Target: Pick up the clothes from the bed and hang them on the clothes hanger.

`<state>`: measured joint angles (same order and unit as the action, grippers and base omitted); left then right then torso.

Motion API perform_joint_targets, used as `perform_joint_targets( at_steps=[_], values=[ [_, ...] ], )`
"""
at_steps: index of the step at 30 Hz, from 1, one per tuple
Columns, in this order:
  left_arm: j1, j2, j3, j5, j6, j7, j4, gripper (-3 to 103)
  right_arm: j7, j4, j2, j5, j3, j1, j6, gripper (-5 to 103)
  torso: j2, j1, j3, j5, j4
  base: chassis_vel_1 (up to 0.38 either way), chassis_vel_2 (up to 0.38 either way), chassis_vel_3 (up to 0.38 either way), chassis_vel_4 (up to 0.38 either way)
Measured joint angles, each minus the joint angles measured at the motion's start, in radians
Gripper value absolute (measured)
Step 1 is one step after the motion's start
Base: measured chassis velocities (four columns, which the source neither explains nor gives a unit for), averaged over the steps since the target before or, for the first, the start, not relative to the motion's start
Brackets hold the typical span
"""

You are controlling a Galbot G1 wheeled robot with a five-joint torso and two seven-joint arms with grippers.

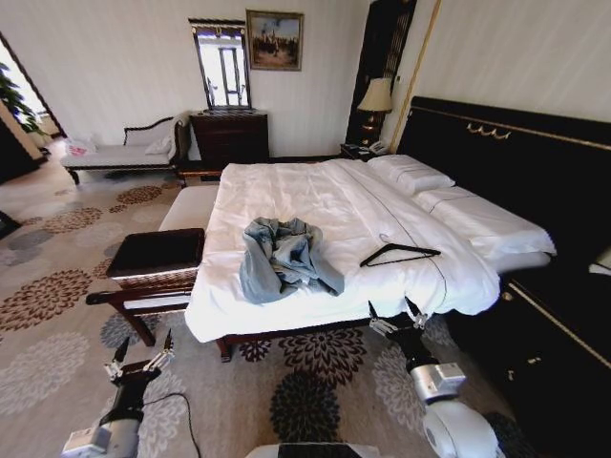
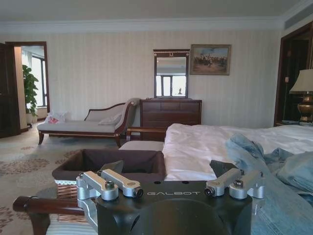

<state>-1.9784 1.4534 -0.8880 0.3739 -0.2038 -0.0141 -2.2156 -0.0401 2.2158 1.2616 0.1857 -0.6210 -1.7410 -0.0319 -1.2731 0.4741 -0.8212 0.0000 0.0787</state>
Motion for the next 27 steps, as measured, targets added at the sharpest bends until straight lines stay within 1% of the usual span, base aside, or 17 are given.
perform_joint_targets(
  at_steps=[8, 15, 19, 22, 27],
  values=[
    [-0.002, 0.004, 0.0, 0.001, -0.002, -0.002, 0.001, 100, 0.0, -0.005, 0.006, -0.018, 0.006, -0.004, -0.007, 100, 0.0, 0.0, 0.0, -0.0001, -0.0001, -0.2, 0.111, 0.21, -0.117],
    [-0.009, 0.011, 0.0, 0.001, -0.011, -0.003, 0.008, 100, -0.001, -0.007, 0.007, -0.024, 0.009, -0.005, -0.01, 100, 0.0, 0.001, 0.0, 0.0005, -0.0001, -0.218, 0.042, 0.225, -0.043],
    [-0.012, 0.011, 0.0, 0.001, -0.015, -0.004, 0.012, 100, -0.003, -0.011, 0.007, -0.029, 0.012, -0.001, -0.011, 100, 0.0, 0.0, 0.0, 0.0003, 0.0001, -0.164, 0.018, 0.143, -0.044],
    [-0.012, 0.012, 0.0, 0.001, -0.016, -0.005, 0.013, 100, -0.021, -0.013, 0.012, -0.023, 0.017, 0.006, -0.02, 100, 0.0, 0.0, 0.0, -0.0002, -0.0001, -0.079, 0.064, 0.07, -0.059],
    [-0.011, 0.013, 0.004, -0.004, -0.016, -0.005, 0.019, 100, -0.024, -0.017, 0.013, -0.022, 0.015, 0.008, -0.022, 100, 0.0, 0.0, 0.0, -0.0003, -0.0001, -0.069, 0.102, 0.069, -0.095]
  ],
)
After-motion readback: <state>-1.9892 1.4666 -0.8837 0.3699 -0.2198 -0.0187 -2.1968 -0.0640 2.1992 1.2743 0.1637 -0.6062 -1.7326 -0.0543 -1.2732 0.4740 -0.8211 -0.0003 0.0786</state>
